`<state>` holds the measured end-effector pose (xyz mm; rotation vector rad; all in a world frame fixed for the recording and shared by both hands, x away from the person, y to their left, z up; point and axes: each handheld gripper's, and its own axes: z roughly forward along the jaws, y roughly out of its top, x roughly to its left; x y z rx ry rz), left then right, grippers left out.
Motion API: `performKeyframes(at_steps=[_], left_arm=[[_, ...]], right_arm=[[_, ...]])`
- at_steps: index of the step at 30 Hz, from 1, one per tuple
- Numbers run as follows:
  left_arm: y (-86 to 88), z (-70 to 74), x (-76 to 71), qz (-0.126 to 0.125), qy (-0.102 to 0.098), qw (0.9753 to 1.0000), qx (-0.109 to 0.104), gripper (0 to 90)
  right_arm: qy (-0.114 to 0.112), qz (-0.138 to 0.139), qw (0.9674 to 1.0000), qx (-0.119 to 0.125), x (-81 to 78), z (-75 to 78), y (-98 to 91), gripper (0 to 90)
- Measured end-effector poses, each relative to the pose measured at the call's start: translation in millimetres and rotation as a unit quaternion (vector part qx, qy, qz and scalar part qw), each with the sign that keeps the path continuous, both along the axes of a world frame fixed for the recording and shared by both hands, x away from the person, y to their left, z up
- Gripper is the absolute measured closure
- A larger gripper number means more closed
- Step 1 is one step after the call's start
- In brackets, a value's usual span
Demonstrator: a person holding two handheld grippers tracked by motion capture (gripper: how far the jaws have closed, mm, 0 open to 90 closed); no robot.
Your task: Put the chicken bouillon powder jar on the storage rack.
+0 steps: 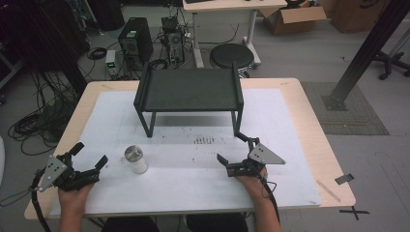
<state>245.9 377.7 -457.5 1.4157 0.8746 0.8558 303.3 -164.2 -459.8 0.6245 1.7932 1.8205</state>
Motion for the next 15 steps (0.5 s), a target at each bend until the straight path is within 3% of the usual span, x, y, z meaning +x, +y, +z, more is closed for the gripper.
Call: performKeyframes(at_steps=[15], left_arm=[[0.5,-0.3,-0.8,0.0,-0.004,1.0,-0.003,0.3]], right_arm=[[0.002,0.003,1.0,0.0,0.7,0.1,0.0,0.0]])
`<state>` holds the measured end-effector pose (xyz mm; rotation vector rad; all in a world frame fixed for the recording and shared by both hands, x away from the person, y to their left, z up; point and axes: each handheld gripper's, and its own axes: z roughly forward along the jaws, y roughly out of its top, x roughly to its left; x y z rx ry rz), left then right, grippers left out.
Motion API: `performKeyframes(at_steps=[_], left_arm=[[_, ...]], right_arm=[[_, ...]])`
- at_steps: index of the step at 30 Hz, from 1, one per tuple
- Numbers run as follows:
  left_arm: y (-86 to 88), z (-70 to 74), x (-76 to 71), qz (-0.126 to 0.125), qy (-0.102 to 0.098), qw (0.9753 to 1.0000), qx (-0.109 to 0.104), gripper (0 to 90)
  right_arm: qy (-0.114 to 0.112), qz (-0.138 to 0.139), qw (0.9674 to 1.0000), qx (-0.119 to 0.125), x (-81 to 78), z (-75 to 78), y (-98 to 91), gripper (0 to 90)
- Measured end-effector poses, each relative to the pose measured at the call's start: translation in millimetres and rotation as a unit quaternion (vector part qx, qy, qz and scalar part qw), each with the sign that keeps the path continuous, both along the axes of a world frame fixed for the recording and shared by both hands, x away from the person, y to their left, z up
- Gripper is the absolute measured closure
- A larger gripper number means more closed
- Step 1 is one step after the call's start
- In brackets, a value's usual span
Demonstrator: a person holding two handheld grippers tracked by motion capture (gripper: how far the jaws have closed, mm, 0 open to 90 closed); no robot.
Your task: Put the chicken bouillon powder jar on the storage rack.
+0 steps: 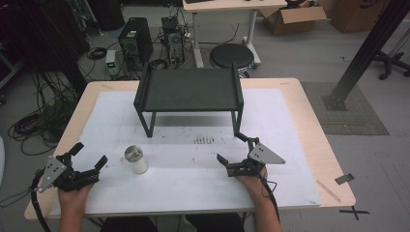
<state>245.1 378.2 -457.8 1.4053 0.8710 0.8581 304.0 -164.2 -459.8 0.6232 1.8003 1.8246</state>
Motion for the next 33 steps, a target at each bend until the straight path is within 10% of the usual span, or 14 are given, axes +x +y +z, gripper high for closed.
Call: performKeyframes(at_steps=[12,18,33], left_arm=[[1.2,0.5,1.1,-0.002,0.005,1.0,-0.005,0.5],[2.5,5.4,-1.6,-0.044,0.019,0.9988,-0.01,0.2],[-18.7,31.9,-1.8,-0.145,0.06,0.9876,0.012,0.2]], right_arm=[[-0.001,-0.002,1.0,0.001,-0.4,0.0,0.0,0.0],[-0.001,-0.001,1.0,0.001,-0.1,0.1,-0.3,0.0],[-0.003,-0.001,1.0,0.002,-0.5,0.0,-0.2,0.0]])
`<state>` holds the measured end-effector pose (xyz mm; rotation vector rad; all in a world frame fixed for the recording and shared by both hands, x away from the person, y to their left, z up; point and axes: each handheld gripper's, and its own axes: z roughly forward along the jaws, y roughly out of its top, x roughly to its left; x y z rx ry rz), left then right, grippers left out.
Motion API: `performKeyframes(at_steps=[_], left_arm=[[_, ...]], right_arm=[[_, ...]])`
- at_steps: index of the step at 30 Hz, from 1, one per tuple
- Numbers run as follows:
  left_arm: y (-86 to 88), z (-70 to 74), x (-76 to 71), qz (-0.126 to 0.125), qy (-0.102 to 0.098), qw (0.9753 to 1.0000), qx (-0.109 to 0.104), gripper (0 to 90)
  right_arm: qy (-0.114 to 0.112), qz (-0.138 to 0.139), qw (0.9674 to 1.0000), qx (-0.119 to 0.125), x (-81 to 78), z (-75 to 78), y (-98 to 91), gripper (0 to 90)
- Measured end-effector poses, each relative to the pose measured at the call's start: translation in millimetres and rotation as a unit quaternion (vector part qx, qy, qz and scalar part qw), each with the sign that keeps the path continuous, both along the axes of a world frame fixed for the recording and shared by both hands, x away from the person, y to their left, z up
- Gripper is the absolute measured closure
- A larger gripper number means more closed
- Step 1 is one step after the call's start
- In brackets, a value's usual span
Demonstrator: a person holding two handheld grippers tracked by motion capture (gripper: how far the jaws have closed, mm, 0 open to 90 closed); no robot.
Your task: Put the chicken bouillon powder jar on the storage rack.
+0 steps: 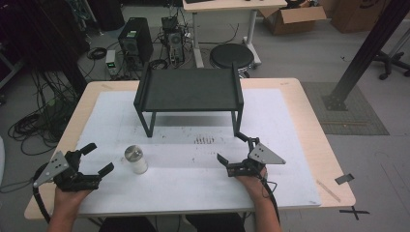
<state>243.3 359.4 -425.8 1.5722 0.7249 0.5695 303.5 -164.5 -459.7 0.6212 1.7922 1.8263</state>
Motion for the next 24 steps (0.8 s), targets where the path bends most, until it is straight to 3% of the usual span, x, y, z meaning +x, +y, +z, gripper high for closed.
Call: performKeyframes(at_steps=[4,9,16,24], left_arm=[[-3.7,1.3,4.0,-0.009,0.016,0.9998,0.006,0.2],[-6.5,2.5,5.1,-0.013,0.019,0.9996,0.018,0.3],[-10.0,5.9,7.9,-0.025,0.023,0.9993,0.016,0.3],[-13.3,5.8,12.5,-0.034,0.041,0.9982,0.027,0.3]], right_arm=[[-0.001,0.0,1.0,0.0,-0.2,0.0,-0.1,0.0],[-0.001,0.001,1.0,0.0,-0.1,0.0,-0.2,0.0],[-0.005,0.0,1.0,-0.002,-1.1,0.0,0.4,0.0],[-0.003,0.001,1.0,0.001,-0.6,-0.2,-0.1,0.0]])
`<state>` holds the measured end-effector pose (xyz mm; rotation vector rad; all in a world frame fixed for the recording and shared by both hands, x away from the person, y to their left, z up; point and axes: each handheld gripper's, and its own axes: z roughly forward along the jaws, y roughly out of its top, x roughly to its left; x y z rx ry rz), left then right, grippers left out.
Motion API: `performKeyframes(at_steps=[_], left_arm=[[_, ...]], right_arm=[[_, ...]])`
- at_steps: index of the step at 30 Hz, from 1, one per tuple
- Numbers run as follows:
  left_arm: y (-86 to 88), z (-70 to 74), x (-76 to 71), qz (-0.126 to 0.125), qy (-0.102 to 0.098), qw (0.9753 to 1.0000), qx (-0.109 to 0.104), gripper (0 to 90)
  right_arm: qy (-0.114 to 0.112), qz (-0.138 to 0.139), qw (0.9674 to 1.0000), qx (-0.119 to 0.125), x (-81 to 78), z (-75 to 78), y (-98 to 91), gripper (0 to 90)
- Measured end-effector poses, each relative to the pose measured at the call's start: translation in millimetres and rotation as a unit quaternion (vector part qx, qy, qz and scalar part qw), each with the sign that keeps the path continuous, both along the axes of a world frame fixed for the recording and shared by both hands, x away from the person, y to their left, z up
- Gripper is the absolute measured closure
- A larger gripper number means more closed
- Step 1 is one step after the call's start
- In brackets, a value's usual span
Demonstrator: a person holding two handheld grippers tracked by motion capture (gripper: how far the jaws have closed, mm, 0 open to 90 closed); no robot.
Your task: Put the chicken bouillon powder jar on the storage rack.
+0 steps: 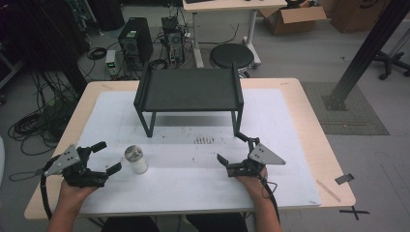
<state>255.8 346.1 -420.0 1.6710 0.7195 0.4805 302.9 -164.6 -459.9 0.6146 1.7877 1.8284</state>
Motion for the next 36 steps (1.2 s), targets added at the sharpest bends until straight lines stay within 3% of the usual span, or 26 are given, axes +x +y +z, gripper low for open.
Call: performKeyframes(at_steps=[11,19,25,36], left_arm=[[-4.1,-2.0,3.0,-0.011,0.025,0.9995,0.017,0.4],[-11.0,-1.1,7.9,-0.018,0.035,0.9991,0.017,0.4],[-22.7,1.6,11.2,-0.03,0.044,0.9978,0.04,0.4],[-30.5,0.0,15.0,-0.037,0.057,0.9959,0.06,0.5]], right_arm=[[0.0,0.0,1.0,0.0,0.0,0.0,0.0,0.0],[-0.001,0.0,1.0,-0.001,-0.2,0.0,0.1,0.0],[-0.002,0.0,1.0,-0.001,-0.3,0.0,0.1,0.0],[0.0,0.001,1.0,0.0,0.1,0.1,-0.2,0.0]])
